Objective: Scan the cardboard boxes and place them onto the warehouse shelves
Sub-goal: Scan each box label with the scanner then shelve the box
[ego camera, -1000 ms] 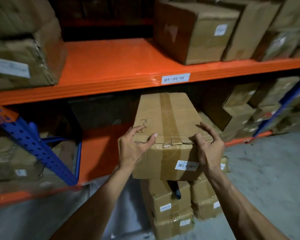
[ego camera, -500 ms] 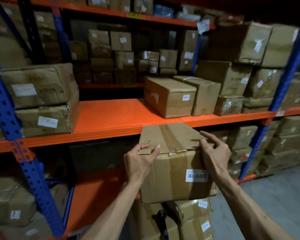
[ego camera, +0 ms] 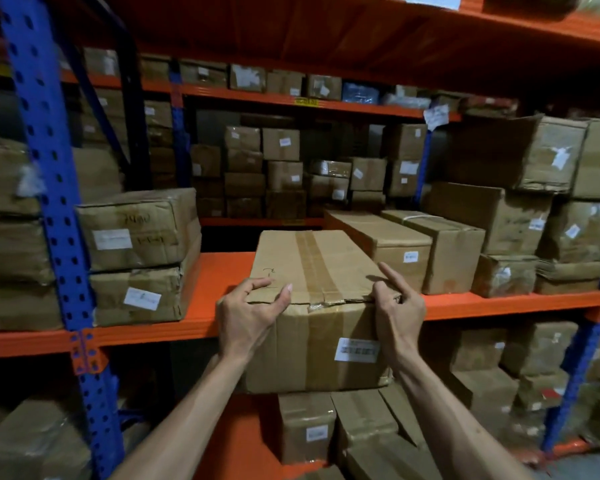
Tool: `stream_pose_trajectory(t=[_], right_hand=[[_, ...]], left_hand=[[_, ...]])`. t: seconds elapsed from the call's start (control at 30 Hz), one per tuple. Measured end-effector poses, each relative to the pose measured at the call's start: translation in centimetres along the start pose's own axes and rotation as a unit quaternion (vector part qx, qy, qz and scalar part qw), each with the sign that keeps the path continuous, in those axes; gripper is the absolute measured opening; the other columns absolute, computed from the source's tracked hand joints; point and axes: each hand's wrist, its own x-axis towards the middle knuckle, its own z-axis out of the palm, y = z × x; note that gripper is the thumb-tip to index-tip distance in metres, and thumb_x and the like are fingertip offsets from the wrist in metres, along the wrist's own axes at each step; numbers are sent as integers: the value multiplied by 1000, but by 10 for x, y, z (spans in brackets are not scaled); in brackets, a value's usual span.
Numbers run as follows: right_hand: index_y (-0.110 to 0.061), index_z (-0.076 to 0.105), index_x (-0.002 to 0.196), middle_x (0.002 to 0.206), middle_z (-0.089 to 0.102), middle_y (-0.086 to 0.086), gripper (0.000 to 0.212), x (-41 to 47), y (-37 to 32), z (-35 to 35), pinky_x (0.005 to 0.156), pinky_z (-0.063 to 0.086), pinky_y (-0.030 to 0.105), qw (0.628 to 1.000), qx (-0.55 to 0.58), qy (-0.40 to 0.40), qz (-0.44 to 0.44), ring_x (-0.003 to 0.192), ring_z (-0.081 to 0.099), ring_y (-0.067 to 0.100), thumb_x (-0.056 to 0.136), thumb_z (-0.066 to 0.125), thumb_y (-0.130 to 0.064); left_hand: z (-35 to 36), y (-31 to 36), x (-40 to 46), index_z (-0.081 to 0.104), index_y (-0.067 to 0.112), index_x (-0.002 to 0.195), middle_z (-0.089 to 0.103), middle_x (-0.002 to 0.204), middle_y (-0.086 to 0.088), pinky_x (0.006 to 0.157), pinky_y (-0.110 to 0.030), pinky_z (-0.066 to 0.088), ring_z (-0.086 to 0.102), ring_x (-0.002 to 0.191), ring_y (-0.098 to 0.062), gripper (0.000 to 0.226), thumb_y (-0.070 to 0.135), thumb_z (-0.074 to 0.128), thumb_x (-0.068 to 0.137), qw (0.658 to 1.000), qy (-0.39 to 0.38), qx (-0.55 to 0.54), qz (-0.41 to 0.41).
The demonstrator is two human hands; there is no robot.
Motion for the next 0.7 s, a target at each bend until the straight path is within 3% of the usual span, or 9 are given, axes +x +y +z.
stream_pose_trajectory(t=[0.07, 0.2, 0.3, 0.37, 0.47, 0.57, 0.63, 0.7], right_hand=[[-26, 71, 130, 91, 68, -24, 52, 4, 16, 33, 58, 49, 11, 1000, 9, -8, 13, 67, 62, -10, 79, 61, -33], [-24, 76, 122, 89, 77, -3, 44, 10, 58, 102, 55, 44, 11, 998, 27, -22, 48, 58, 56, -1, 80, 63, -25], [-12, 75, 124, 91, 74, -8, 35, 12, 89, 144, 58, 43, 4, 997, 18, -30, 68, 59, 58, -13, 92, 63, -2], [-9, 74, 126, 100, 74, -3, 36, 18, 103, 170, 58, 44, 2, 997, 12, -39, 63, 59, 57, -16, 95, 60, 1], [-10, 71, 131, 112, 69, -2, 38, 30, 121, 206, 61, 43, 0, 996, -5, -63, 58, 67, 57, -22, 94, 64, -16], [-20, 68, 135, 129, 67, -1, 56, 37, 140, 233, 68, 46, 9, 991, -33, -104, 71, 81, 59, -20, 82, 60, -39], [-22, 65, 138, 131, 64, -5, 52, 43, 149, 245, 66, 45, 9, 987, -49, -130, 79, 82, 57, -24, 87, 68, -34], [-21, 64, 140, 123, 63, -12, 47, 55, 157, 255, 61, 45, 4, 981, -73, -160, 79, 78, 56, -28, 94, 73, -23]], left_hand=[[-7, -30, 10, 77, 19, 89, 75, 86, 8, 65, -16, 48, 67, 67, -7, 46, 61, 70, 71, 1000, 4, 10, -12], [-15, -96, 30, 77, 17, 85, 76, 87, 9, 78, -4, 43, 71, 83, -3, 44, 57, 75, 68, 998, 10, 20, -62], [-17, -142, 39, 76, 19, 87, 75, 91, 10, 84, -19, 53, 71, 92, -4, 40, 54, 78, 68, 996, 4, 28, -81], [-14, -169, 49, 76, 21, 88, 74, 93, 13, 86, -29, 55, 70, 98, -8, 39, 54, 78, 68, 995, 18, 24, -95], [-8, -200, 67, 76, 22, 87, 72, 91, 17, 84, -26, 54, 70, 96, -7, 42, 58, 73, 67, 994, 28, 40, -102], [0, -233, 82, 76, 21, 90, 75, 91, 9, 78, -24, 53, 71, 88, -15, 39, 55, 75, 70, 992, 13, 69, -105], [6, -253, 90, 75, 24, 92, 77, 91, 5, 74, -31, 53, 72, 84, -28, 30, 46, 80, 73, 990, 7, 81, -119], [10, -269, 100, 75, 26, 94, 76, 93, 5, 75, -32, 55, 71, 91, -25, 30, 48, 79, 74, 989, 4, 80, -126]])
